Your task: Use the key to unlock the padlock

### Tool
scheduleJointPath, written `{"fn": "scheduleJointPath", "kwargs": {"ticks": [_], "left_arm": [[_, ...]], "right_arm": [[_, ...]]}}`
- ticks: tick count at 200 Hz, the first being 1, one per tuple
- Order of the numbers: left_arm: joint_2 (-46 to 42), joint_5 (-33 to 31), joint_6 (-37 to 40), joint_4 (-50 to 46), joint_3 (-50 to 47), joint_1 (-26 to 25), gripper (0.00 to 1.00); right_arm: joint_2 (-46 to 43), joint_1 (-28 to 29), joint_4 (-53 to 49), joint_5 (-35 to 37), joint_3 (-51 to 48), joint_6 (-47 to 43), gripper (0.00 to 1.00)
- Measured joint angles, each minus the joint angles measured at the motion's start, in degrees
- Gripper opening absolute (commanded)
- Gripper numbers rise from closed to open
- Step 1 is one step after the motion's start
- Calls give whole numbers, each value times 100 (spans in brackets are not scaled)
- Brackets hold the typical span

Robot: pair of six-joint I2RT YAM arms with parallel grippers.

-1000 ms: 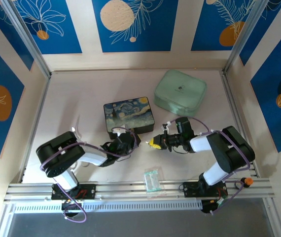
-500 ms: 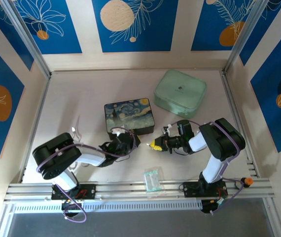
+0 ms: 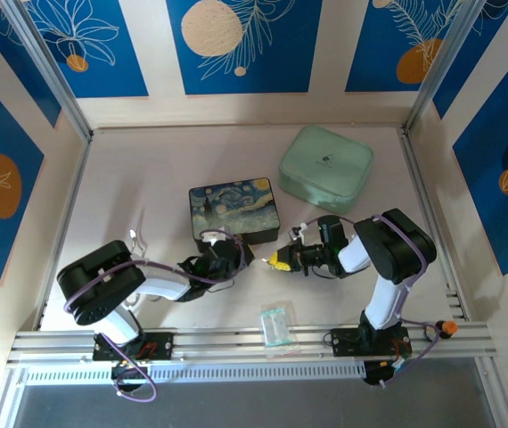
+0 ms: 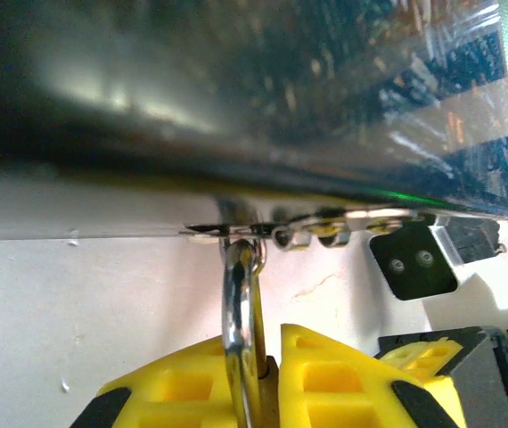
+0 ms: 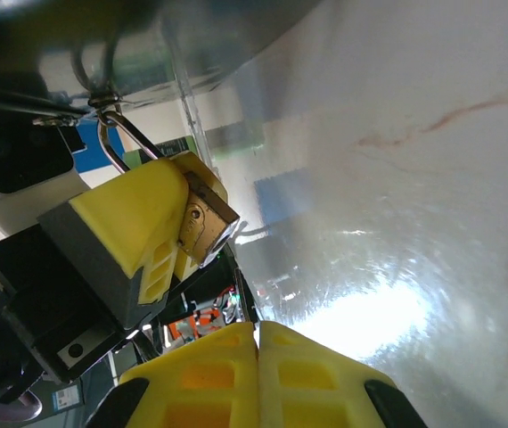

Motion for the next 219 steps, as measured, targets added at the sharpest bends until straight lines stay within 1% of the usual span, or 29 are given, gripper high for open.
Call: {"fn": "scheduleJointPath", "kwargs": {"ticks": [29,83,173,219], "left_arm": [[0,31,-92,127,-17,4,0],[0,35,-175,203,-17,4,0],[2,35,-195,205,-17,4,0],[2,35,-201,188,-9,4,0]], "right_arm": [[151,160,374,-2,4,153,0],[529,219,1344,-2,-2,485,0],[710,343,2129,26,-192,916,0],[715,326,2271,44,-264,1054,0]]}}
